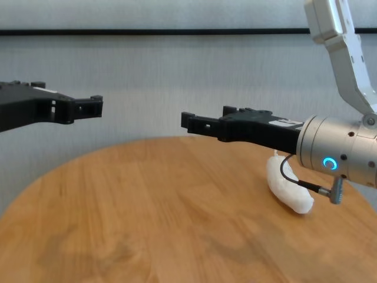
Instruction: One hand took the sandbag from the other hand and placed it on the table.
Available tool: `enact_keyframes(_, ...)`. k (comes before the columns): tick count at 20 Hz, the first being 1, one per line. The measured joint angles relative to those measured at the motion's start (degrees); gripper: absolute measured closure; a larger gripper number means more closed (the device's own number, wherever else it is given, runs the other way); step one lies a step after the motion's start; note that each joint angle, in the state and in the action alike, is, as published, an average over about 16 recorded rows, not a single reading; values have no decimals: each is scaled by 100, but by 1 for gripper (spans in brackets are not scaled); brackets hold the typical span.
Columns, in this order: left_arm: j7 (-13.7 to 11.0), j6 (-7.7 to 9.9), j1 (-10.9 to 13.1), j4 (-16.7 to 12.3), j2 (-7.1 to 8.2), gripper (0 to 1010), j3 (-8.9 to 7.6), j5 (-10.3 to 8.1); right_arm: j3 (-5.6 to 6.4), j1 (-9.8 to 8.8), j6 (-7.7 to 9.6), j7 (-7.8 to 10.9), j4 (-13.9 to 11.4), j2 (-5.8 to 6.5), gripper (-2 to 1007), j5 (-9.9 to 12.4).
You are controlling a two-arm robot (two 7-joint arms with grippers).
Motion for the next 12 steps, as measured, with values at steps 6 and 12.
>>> enact_keyframes(6,9,69,46,-34,-75,10,-79,33,41,-30,-59,-2,-14,-33,2,-86)
enact_keyframes(12,-15,73,42,-27,-90,10,-91,36,58,-38,-69,3,-18,-43,2,-114)
